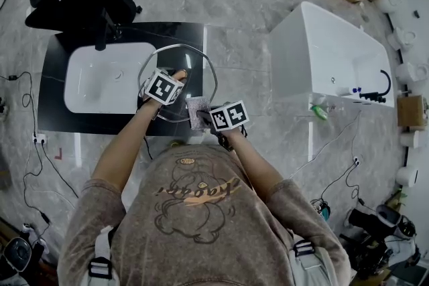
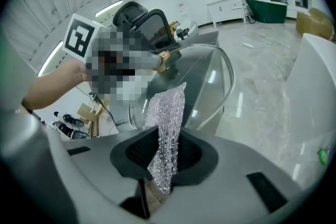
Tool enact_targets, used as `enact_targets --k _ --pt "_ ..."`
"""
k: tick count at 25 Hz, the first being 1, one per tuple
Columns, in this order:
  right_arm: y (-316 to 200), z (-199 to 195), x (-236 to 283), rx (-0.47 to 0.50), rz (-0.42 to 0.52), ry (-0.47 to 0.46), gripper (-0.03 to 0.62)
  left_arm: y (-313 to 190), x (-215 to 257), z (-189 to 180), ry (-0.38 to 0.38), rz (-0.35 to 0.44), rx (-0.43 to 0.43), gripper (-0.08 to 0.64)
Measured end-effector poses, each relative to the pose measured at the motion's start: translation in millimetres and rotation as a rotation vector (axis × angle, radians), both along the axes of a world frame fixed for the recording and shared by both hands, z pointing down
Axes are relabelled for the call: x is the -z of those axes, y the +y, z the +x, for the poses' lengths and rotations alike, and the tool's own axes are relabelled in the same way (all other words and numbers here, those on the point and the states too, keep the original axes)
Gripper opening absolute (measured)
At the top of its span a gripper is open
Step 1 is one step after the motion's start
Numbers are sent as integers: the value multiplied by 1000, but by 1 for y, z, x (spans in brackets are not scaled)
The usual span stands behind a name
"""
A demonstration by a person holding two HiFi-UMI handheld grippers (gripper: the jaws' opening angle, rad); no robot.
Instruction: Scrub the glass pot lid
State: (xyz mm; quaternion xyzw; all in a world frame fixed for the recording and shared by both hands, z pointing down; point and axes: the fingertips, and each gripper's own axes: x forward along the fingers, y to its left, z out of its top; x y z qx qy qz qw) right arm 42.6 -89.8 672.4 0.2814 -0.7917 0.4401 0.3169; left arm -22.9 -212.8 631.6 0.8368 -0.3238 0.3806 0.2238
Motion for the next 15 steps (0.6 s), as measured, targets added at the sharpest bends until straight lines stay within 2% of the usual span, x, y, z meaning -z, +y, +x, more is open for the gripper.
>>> enact_targets --k 10,15 --pt "-32 58 -4 -157 -13 6 95 -1 -1 -2 5 14 2 198" --pt "-64 77 -5 -162 4 55 97 0 -3 -2 1 23 7 198"
